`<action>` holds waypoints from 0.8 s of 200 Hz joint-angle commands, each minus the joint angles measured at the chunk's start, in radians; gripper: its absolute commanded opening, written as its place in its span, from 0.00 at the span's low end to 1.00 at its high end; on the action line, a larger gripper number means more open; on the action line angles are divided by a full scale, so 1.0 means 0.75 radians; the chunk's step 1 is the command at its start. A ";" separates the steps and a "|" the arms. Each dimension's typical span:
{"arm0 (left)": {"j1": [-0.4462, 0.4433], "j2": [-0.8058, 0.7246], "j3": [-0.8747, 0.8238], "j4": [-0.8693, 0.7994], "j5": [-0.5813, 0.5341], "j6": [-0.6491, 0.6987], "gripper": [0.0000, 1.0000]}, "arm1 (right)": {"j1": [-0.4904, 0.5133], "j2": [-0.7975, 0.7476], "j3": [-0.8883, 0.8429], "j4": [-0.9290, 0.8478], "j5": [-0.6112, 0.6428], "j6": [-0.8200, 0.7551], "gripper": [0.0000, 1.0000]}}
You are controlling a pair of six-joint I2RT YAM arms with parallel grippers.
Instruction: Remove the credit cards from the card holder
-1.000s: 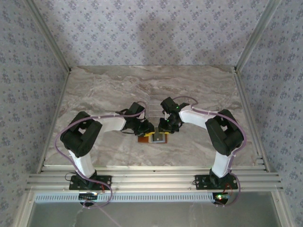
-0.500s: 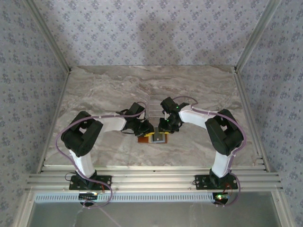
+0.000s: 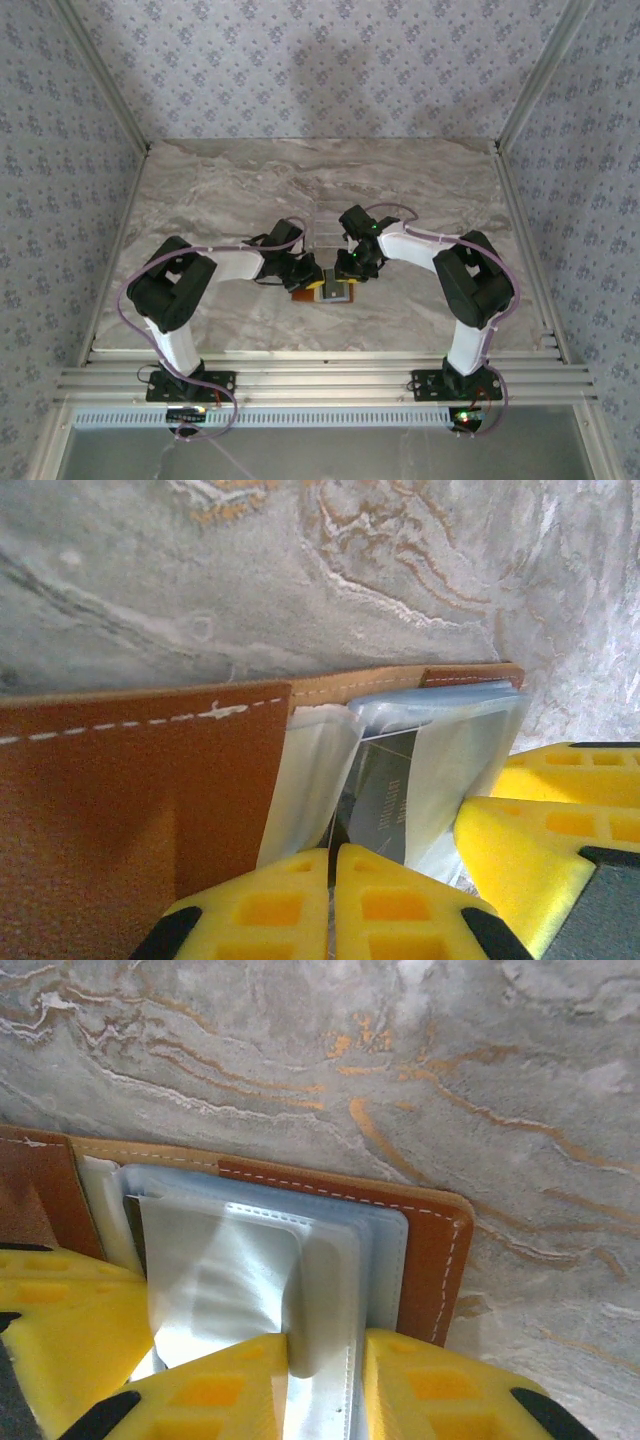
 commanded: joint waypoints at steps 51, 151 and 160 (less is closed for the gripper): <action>-0.007 -0.071 -0.040 -0.152 -0.153 0.057 0.08 | -0.008 0.022 -0.043 -0.083 0.088 0.011 0.30; 0.010 -0.140 -0.074 -0.050 -0.116 0.024 0.11 | -0.008 -0.039 -0.059 -0.053 0.063 0.011 0.36; 0.011 -0.148 -0.077 -0.049 -0.120 0.024 0.11 | -0.009 -0.054 -0.062 -0.053 0.061 0.035 0.37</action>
